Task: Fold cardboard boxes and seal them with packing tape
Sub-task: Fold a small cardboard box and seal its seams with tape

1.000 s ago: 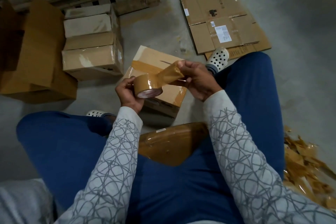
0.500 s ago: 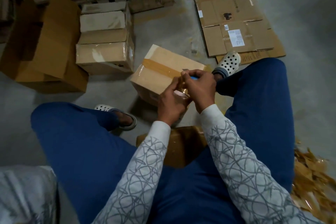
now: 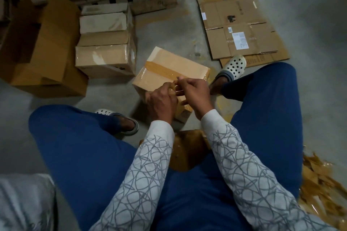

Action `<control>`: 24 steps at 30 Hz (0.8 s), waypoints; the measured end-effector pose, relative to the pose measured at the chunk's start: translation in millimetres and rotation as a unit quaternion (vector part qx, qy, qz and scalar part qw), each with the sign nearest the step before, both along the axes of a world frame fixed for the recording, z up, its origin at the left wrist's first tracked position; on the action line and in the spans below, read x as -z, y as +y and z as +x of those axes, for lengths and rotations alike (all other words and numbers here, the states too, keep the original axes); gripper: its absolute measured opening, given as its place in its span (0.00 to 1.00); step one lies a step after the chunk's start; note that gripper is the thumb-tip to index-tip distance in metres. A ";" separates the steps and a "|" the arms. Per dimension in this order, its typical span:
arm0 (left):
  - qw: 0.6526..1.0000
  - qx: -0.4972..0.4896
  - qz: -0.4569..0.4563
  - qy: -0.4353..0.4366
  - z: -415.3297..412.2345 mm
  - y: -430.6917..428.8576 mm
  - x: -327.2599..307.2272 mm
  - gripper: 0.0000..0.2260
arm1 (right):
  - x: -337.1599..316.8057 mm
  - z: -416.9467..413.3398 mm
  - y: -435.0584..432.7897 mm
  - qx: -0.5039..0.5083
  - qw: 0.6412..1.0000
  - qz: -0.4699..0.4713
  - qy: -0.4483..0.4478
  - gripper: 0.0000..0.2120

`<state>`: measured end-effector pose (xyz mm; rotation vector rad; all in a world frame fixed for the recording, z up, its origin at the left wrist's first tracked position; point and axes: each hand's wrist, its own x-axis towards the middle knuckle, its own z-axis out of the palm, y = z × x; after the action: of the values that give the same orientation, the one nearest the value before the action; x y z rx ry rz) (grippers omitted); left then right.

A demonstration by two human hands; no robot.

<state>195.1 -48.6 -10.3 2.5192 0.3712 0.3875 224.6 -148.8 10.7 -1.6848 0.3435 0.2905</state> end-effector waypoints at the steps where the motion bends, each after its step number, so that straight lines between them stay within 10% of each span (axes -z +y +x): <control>1: 1.000 -0.003 -0.009 0.026 1.3 4.9 1.5 0.08 | 2.4 0.6 -1.4 -0.012 0.999 -0.031 -0.005 0.19; 7: 0.964 -0.064 -0.177 0.185 14.8 49.9 19.4 0.19 | 72.7 8.8 -18.6 -0.043 0.936 -0.348 0.001 0.23; 13: 0.964 -0.081 -0.197 0.161 12.7 57.3 20.8 0.18 | 126.2 17.4 -15.3 -0.205 0.875 -0.436 0.054 0.54; 24: 0.952 -0.091 -0.270 0.113 24.5 68.4 33.5 0.21 | 153.8 72.2 -67.0 -0.438 0.722 -0.533 -0.057 0.45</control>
<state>219.5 19.7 -43.8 1.9974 0.6995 0.0469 296.7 -215.8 -143.1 -2.9415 -0.5705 0.7778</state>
